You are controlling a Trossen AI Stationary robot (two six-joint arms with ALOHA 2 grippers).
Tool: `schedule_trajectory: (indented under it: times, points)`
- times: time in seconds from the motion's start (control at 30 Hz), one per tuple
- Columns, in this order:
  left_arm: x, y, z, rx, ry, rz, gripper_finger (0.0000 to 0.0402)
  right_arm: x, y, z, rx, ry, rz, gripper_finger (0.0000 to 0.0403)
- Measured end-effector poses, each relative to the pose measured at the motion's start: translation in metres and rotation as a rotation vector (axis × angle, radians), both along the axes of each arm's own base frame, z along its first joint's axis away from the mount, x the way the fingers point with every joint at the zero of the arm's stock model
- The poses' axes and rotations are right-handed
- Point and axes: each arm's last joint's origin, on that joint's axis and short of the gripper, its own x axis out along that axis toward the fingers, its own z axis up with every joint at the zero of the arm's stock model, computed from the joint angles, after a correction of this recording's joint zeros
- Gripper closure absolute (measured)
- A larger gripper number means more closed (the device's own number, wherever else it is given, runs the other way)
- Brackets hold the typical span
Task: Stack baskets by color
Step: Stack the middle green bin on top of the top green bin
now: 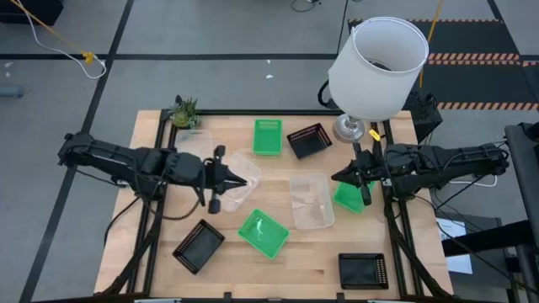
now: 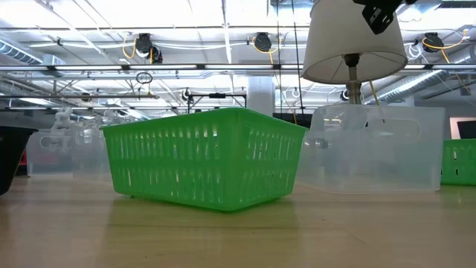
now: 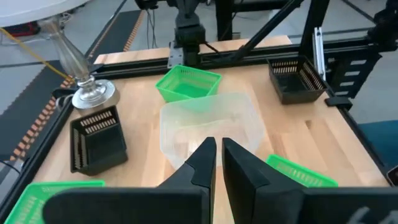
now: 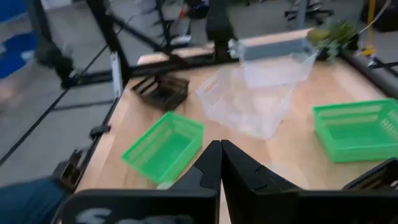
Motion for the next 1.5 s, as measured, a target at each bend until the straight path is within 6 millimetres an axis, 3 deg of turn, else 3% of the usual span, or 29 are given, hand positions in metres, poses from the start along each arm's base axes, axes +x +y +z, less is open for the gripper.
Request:
schedule_trajectory:
  times: [0.3, 0.47, 0.67, 0.83, 1.2, 1.5]
  points:
    - [0.021, -0.005, -0.024, 0.021, 0.046, -0.004, 0.0371, -0.005, 0.014, -0.011, -0.025, 0.297, 0.08, 0.0403]
    - [0.026, -0.004, -0.026, 0.018, 0.039, 0.005, 0.0371, -0.011, 0.02, -0.022, -0.002, 0.502, 0.071, 0.0398]
    - [0.026, -0.004, -0.025, 0.009, 0.022, 0.006, 0.0371, -0.013, 0.028, -0.038, 0.004, 0.713, 0.034, 0.0363]
    - [0.026, -0.004, -0.025, -0.01, 0.022, 0.015, 0.0371, -0.006, 0.03, -0.048, -0.004, 0.791, -0.062, 0.0324]
    - [0.026, -0.004, -0.025, -0.046, 0.022, 0.03, 0.0371, 0.016, 0.044, -0.074, -0.083, 0.959, -0.07, 0.0252]
    - [0.025, -0.009, -0.025, -0.041, 0.023, 0.009, 0.0371, 0.019, 0.045, -0.099, -0.097, 1.069, -0.132, 0.0237]
